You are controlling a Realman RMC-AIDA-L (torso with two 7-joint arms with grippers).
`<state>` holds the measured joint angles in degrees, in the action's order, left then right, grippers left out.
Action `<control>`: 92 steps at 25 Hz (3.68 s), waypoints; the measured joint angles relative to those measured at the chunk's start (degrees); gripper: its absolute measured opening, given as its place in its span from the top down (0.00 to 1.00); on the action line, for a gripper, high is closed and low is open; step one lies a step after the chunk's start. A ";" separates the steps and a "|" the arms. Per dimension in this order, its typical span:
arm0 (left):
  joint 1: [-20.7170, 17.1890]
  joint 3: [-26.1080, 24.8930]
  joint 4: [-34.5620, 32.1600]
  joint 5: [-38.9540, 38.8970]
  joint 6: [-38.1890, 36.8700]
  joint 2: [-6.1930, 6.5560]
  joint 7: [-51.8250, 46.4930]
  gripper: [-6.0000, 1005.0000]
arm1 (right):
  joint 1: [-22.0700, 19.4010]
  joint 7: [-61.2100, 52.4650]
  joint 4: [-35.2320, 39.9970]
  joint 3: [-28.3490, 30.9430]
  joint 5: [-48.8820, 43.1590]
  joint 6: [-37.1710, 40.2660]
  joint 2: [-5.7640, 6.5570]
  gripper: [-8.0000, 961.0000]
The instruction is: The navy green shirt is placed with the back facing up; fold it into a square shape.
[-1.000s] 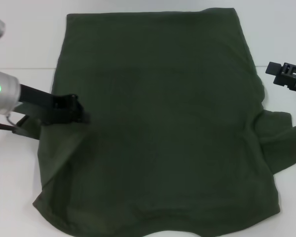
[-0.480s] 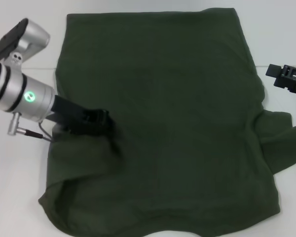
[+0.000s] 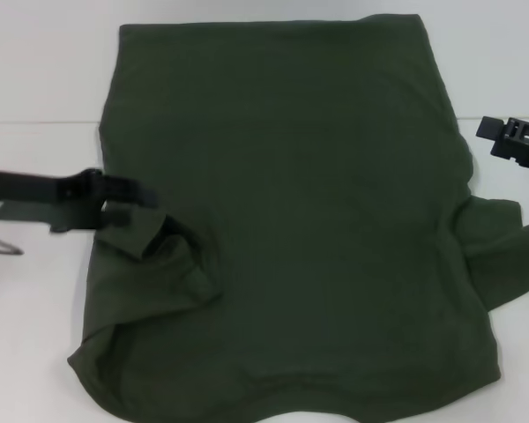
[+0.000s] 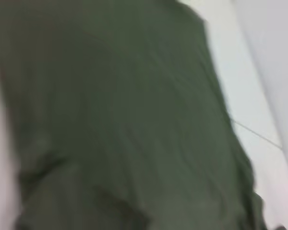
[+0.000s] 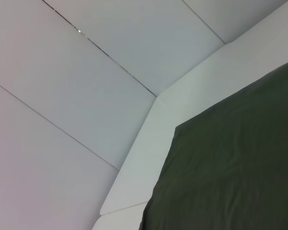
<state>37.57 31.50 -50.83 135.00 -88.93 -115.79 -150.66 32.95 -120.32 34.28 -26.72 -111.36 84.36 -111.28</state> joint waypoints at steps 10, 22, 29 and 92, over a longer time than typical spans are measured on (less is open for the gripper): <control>-0.44 0.94 10.68 1.58 5.68 2.50 -6.15 0.26 | 0.14 0.00 0.42 0.05 0.16 0.39 0.01 0.13; 4.30 2.60 17.13 -2.65 17.24 -0.35 0.25 0.18 | -0.14 0.10 0.44 0.10 0.34 0.76 0.01 0.13; 0.85 -1.21 13.72 -15.87 6.24 -0.31 17.06 0.18 | -0.43 0.61 0.56 -0.23 0.16 1.67 0.60 0.13; -9.94 -2.76 7.24 -19.23 -10.73 -0.32 37.10 0.18 | 7.88 -18.09 6.18 -19.52 -37.42 -13.02 0.27 0.13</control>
<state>27.63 28.74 -43.59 115.76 -99.66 -116.10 -113.56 40.83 -138.41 40.46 -46.24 -148.79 71.34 -111.01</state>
